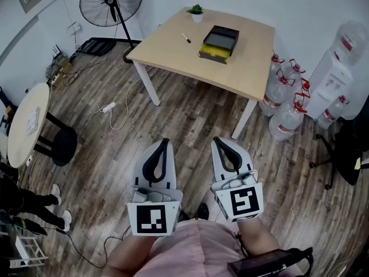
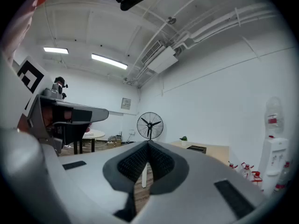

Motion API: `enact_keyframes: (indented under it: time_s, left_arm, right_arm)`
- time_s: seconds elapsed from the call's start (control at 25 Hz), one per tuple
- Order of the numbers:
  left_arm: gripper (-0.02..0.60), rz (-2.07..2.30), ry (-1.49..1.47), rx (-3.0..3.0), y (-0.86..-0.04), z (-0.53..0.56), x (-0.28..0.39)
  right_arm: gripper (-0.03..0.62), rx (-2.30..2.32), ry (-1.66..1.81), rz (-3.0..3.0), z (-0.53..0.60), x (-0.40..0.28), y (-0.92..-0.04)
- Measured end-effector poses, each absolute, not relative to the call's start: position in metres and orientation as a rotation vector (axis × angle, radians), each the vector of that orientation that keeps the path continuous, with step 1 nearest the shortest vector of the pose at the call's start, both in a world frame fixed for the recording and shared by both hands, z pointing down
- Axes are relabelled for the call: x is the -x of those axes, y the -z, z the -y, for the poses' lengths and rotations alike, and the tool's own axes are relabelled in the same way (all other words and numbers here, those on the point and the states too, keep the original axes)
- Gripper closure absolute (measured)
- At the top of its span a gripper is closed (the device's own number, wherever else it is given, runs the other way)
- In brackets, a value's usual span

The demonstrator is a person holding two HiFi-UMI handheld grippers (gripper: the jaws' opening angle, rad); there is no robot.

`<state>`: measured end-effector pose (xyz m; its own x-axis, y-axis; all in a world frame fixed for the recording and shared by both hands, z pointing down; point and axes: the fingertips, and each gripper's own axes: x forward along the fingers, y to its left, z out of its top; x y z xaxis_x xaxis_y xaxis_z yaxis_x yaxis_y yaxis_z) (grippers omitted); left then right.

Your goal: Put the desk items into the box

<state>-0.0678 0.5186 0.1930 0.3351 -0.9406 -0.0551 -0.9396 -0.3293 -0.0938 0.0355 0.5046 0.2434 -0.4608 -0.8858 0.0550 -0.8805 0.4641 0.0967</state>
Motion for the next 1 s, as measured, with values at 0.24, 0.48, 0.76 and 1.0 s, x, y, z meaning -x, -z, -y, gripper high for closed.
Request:
enact_keyframes:
  time_s: [0.24, 0.48, 0.76, 1.0]
  left_arm:
    - [0.571, -1.777, 0.026, 2.463, -0.197, -0.511, 0.051]
    - [0.572, -1.828, 0.070, 2.429, -0.204, -0.507, 0.053]
    - [0.571, -1.865, 0.095, 2.420, -0.215, -0.487, 0.059]
    - [0.571, -1.889, 0.061, 2.432, -0.225, -0.448, 0.081]
  right_arm:
    - [0.594, -1.571, 0.093, 2.604, -0.494, -0.055, -0.246]
    - [0.592, -1.538, 0.124, 2.666, -0.484, -0.054, -0.249]
    - [0.487, -1.460, 0.073, 2.669, -0.460, -0.046, -0.264]
    - [0.487, -1.472, 0.054, 2.640, -0.421, -0.033, -0.273]
